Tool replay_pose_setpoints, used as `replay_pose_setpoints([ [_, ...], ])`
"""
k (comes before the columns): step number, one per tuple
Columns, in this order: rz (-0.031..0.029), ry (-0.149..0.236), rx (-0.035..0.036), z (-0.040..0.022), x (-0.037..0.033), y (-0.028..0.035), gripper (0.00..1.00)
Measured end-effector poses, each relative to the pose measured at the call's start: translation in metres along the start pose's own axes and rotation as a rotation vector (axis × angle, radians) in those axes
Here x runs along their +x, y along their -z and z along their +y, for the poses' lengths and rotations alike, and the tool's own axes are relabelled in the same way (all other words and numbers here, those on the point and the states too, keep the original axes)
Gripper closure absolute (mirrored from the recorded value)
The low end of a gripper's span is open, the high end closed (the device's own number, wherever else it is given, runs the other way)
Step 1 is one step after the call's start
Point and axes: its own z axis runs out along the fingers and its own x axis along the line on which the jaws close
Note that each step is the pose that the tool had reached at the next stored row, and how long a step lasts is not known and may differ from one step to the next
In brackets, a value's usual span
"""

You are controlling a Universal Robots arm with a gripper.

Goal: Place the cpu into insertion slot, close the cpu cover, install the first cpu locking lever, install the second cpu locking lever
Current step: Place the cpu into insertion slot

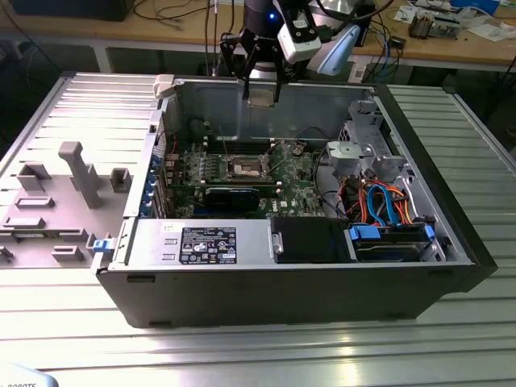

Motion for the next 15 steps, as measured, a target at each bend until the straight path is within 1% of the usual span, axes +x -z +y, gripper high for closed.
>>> replay_pose_setpoints([
  [5,-0.0001,-0.001,0.0005,-0.0001,0.0,0.0,0.46],
  [6,-0.0008,-0.007,0.0005,0.0,0.0,0.0,0.46],
  [9,-0.0049,-0.054,-0.0002,0.0,0.0,-0.0001,0.46],
  [10,-0.0056,-0.063,-0.0002,0.0,0.0,-0.0001,0.46],
  [15,-0.0061,-0.067,-0.0003,0.0,0.0001,-0.0001,0.46],
])
